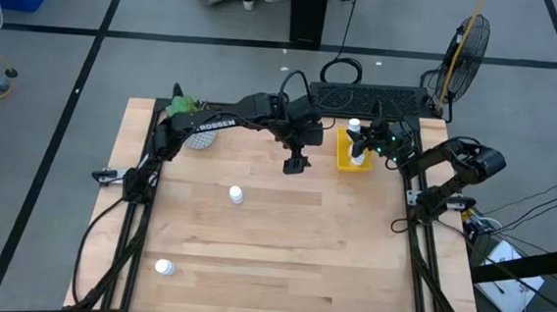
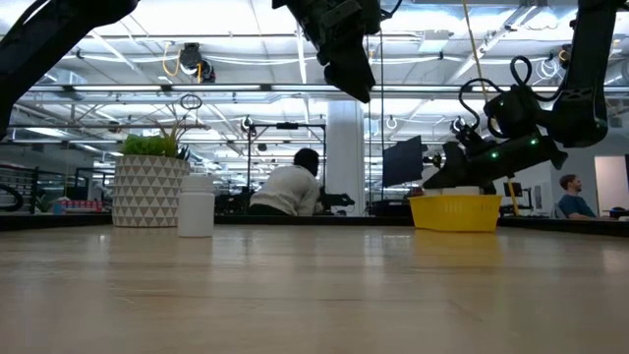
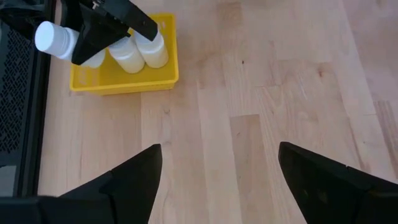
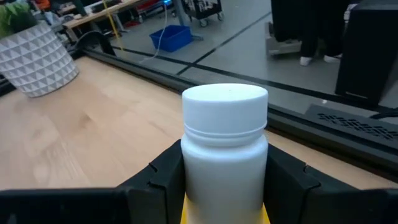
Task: Pick and place pill bottles into a basket
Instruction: Put the top white medicine bottle into the yellow bin
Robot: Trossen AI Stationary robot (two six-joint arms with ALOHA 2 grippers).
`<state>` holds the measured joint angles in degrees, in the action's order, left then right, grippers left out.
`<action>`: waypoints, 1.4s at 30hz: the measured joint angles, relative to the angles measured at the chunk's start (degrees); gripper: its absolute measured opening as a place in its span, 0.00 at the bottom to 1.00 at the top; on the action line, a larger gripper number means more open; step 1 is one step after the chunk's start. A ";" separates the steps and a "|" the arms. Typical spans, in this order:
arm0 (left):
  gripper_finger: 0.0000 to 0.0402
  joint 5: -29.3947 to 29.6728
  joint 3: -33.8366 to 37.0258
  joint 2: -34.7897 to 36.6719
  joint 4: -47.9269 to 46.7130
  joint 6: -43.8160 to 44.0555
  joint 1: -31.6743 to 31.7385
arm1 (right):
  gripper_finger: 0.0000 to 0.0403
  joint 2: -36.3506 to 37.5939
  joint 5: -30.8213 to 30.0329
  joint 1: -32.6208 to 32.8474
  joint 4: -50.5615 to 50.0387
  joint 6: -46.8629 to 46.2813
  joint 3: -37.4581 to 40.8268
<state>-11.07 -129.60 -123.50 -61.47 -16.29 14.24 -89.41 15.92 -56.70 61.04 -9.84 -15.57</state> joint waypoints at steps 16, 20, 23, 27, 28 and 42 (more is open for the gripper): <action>0.81 0.00 0.00 0.00 -0.02 -0.14 0.00 | 0.37 0.00 7.24 0.26 -1.47 1.13 0.02; 0.80 0.00 0.00 0.00 -0.02 -0.11 0.00 | 0.37 0.00 8.45 0.28 -1.36 1.52 0.04; 0.79 0.00 0.00 0.00 -0.02 -0.07 0.00 | 0.37 0.00 9.72 0.28 -1.34 1.90 0.04; 0.79 0.00 0.00 0.00 0.00 0.02 0.00 | 0.37 0.00 10.44 0.30 -1.31 3.42 0.04; 0.79 0.00 0.00 0.00 0.00 0.04 0.00 | 0.37 0.00 11.18 0.30 -1.30 3.44 0.04; 0.79 0.00 0.00 0.00 0.07 0.26 0.00 | 0.37 0.00 11.18 3.64 -1.85 3.07 -2.76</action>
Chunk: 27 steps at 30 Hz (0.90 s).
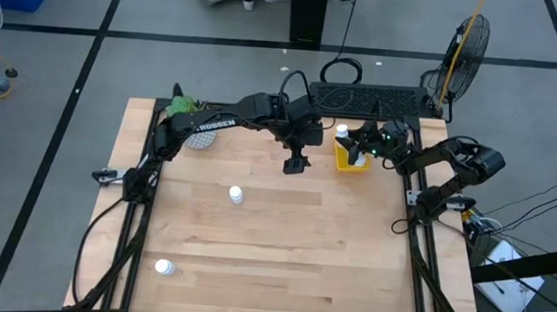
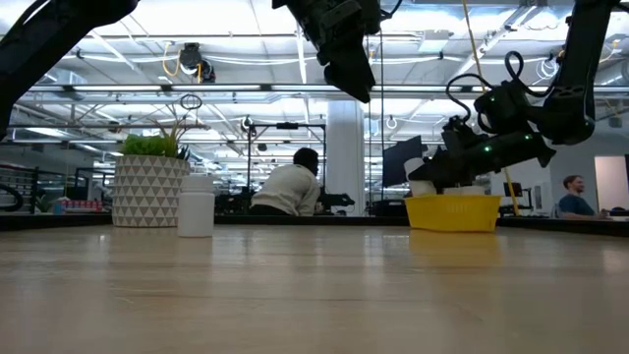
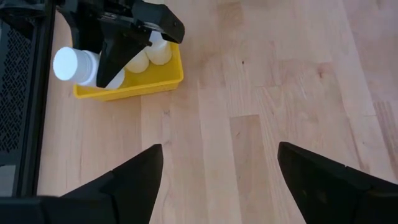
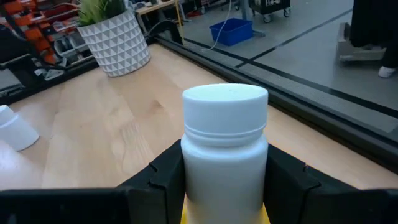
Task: Pick and place pill bottles into a basket
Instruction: Put the top white medicine bottle into the yellow bin
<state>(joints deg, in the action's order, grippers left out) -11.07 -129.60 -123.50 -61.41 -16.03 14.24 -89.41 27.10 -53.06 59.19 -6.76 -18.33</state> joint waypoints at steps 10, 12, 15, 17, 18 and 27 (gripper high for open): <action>0.81 -0.55 0.00 0.00 0.17 -0.01 -0.07 | 0.37 0.00 -3.33 -0.13 -2.42 1.42 -0.15; 0.81 -1.23 0.00 0.00 0.18 -0.04 -0.07 | 0.37 0.00 -4.64 -0.13 -2.40 1.28 -0.15; 0.80 -1.45 0.00 0.00 0.19 -0.02 -0.07 | 0.37 0.00 -5.03 -0.13 -2.38 0.59 -0.15; 0.79 -1.46 0.00 0.00 0.17 -0.02 -0.07 | 0.37 0.00 -5.02 -0.13 -2.24 0.30 -0.15; 0.79 -1.46 0.00 0.00 0.17 -0.02 -0.07 | 0.37 0.00 -5.06 -0.10 -2.10 -0.14 -0.15; 0.80 -1.49 0.00 0.00 0.15 -0.02 -0.07 | 0.81 0.00 -9.10 -0.08 -2.20 -3.06 -0.15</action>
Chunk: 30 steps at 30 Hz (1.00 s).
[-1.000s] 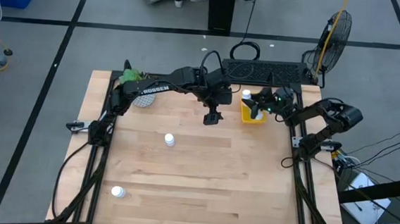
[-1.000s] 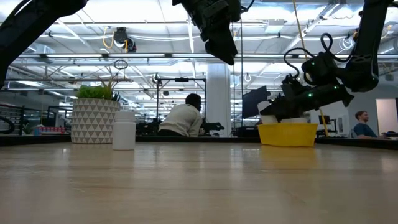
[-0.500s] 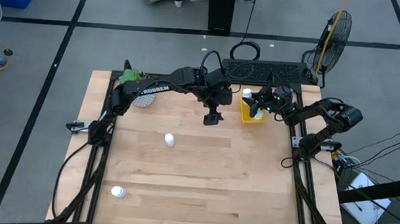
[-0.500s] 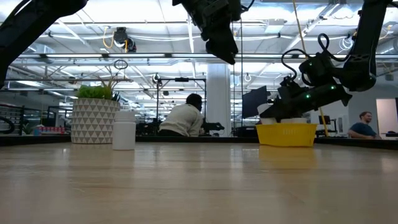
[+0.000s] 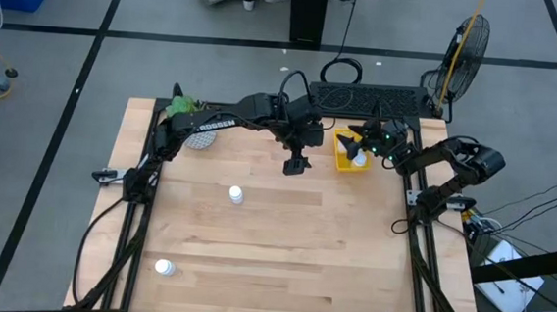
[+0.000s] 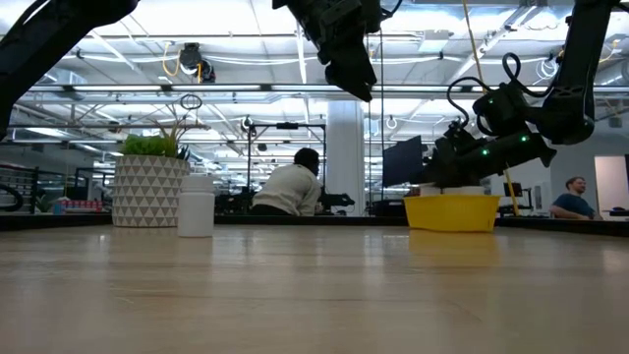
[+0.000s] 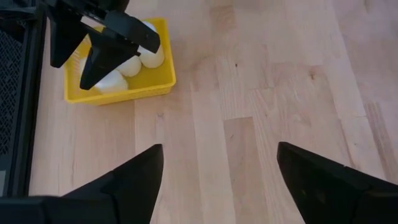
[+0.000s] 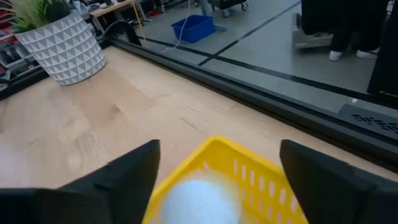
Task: Pick and place pill bottles into a basket
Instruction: Put the top white medicine bottle into the yellow bin
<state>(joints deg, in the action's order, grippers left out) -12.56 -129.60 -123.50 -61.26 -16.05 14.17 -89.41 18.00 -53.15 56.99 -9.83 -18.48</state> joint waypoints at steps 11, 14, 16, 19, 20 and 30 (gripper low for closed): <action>0.80 0.01 0.00 0.00 -0.01 0.00 0.00 | 0.89 0.00 0.09 0.00 1.95 -1.51 0.00; 0.79 0.00 0.00 0.00 -0.02 -0.01 0.00 | 0.89 0.00 0.16 0.00 3.32 -2.24 0.00; 0.79 0.00 0.00 0.00 0.00 -0.05 0.00 | 0.89 0.00 0.57 0.02 5.68 -3.45 0.00; 0.79 -2.20 0.00 0.00 0.29 -2.28 0.00 | 0.89 0.02 3.56 0.05 11.48 -6.32 -0.02; 0.79 -4.08 0.00 0.00 0.55 -3.41 0.03 | 0.89 0.04 4.75 0.18 13.62 -7.60 0.00; 0.80 -12.29 0.01 0.48 -0.12 -7.30 3.22 | 0.89 10.93 6.05 6.32 14.54 -7.21 -0.02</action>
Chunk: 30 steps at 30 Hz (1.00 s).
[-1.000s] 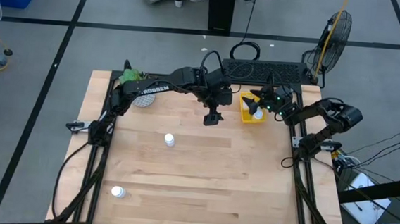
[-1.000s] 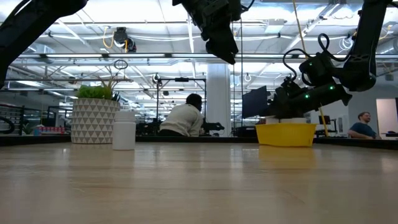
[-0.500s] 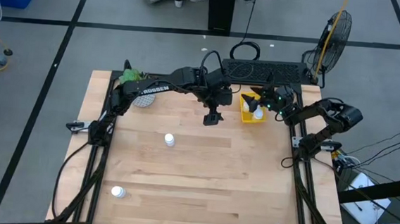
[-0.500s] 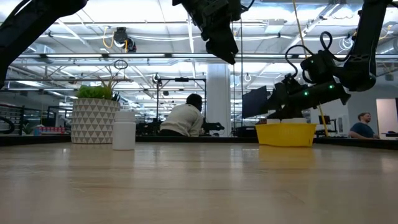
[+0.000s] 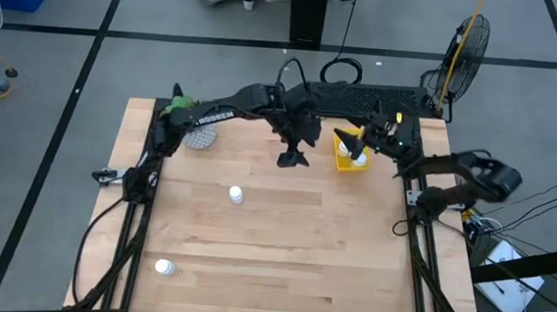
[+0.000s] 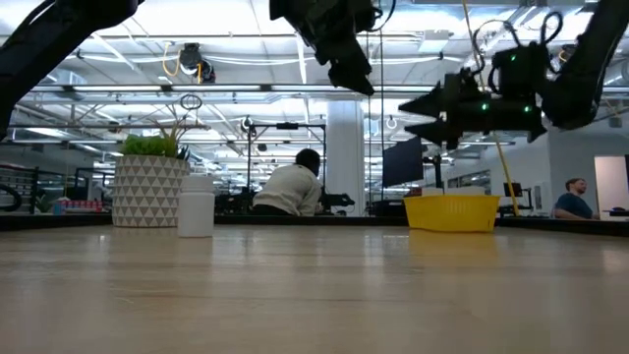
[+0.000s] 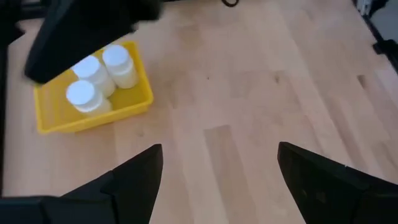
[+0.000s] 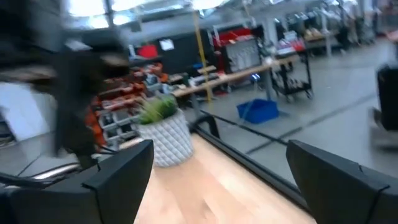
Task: Pick and place pill bottles into a basket
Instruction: Put the top white medicine bottle into the yellow bin
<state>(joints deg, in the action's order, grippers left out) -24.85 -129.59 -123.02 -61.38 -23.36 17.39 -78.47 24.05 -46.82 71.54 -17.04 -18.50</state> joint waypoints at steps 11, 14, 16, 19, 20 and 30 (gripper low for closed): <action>0.79 -2.24 6.98 12.84 4.58 -3.10 4.16 | 0.90 22.81 -3.96 6.97 -23.72 7.53 -0.02; 0.80 -2.15 16.83 20.34 11.54 -1.62 5.66 | 0.90 26.09 -4.70 7.96 -27.53 7.70 -0.04; 0.81 -2.12 26.65 26.65 18.29 0.00 6.62 | 0.90 27.55 -4.67 8.45 -29.10 7.70 -0.02; 0.80 0.33 42.38 36.11 31.70 4.16 7.53 | 0.90 28.73 -4.71 9.09 -31.18 7.70 -0.02; 0.79 1.70 47.49 39.23 35.51 5.91 7.71 | 0.90 28.76 -4.70 9.28 -31.35 7.70 -0.02; 0.80 9.89 83.92 62.77 62.73 17.64 7.57 | 0.90 30.95 -0.43 12.08 -31.83 8.29 -0.02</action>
<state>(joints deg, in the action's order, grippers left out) -14.96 -45.68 -60.25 1.35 -5.72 24.95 -47.52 23.62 -34.74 39.71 -8.75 -18.52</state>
